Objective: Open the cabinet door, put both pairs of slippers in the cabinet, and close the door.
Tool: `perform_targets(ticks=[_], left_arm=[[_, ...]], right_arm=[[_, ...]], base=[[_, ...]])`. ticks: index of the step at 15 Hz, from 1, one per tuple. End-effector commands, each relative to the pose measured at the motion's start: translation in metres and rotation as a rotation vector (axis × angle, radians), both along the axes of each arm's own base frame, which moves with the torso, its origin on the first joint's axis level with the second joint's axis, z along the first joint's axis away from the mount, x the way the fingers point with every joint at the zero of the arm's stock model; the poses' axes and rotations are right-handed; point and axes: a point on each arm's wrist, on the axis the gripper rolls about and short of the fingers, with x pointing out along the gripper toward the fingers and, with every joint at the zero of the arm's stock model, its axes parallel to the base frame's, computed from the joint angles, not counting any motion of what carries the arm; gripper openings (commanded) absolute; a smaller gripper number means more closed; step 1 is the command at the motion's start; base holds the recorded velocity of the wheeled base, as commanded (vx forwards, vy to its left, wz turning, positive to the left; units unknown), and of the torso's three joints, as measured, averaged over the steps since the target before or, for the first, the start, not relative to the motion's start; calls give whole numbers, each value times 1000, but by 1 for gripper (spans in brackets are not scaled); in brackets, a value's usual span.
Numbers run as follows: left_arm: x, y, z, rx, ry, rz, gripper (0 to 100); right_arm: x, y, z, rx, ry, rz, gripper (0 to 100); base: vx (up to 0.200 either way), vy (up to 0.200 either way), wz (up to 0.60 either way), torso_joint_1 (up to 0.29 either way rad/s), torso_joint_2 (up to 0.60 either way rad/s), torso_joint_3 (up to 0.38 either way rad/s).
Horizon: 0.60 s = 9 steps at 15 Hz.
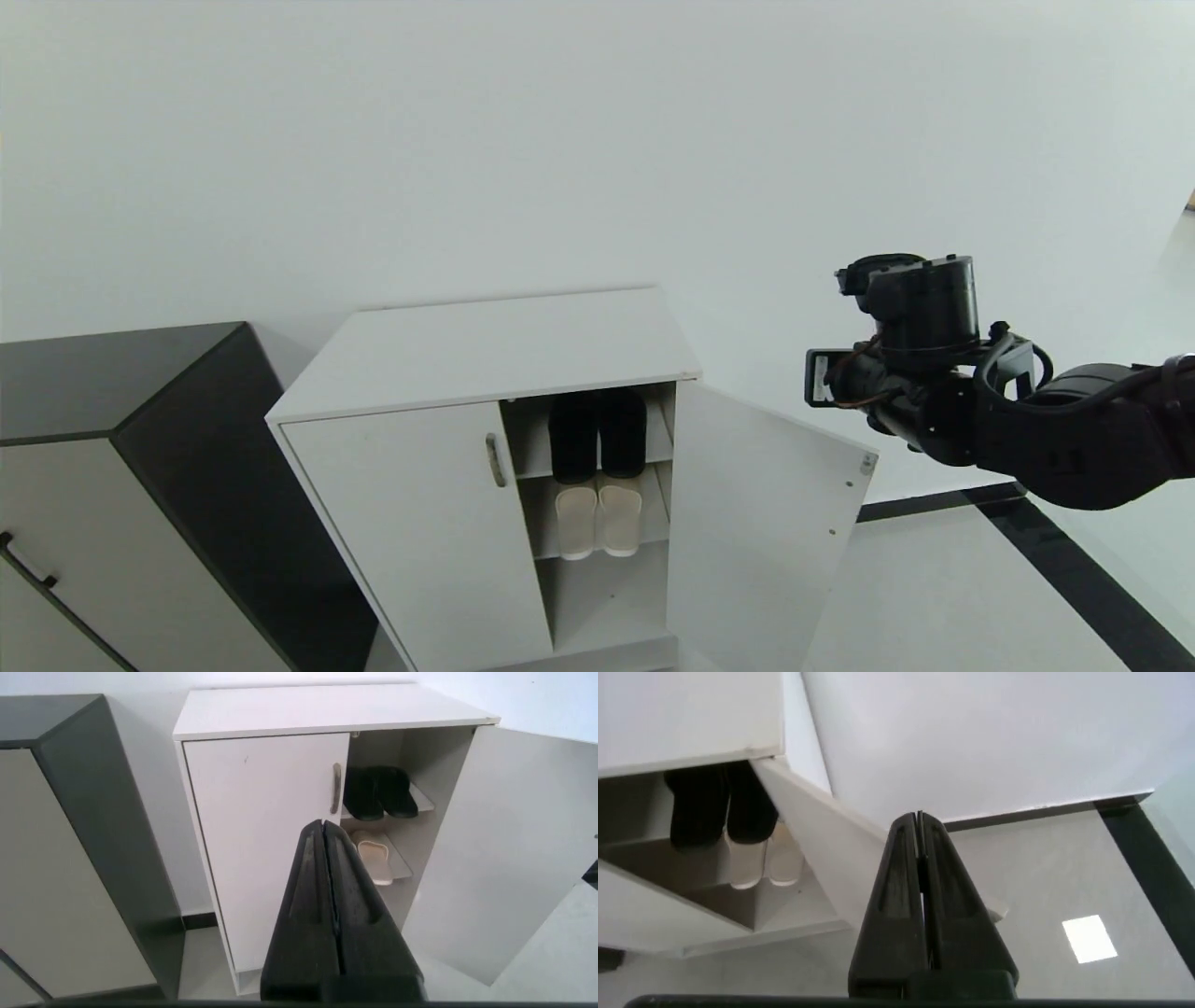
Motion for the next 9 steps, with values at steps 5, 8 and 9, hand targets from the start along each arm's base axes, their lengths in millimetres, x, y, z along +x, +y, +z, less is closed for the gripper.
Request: perform_targets(ticks=[5,8,9], left_arm=[[0,0,0,-1,2,0,0],[0,0,0,-1,2,0,0],[0,0,0,-1,0,0,0]], right_arm=[[38,-13,-22,29,31,-37,0],[54,-16,-37,42,40,-34,0],[58,-16,-43,42,44,-35,0]], base=[[-120,0,0,2,2,-1],[0,0,0,0,0,0],[0,0,0,0,0,0]])
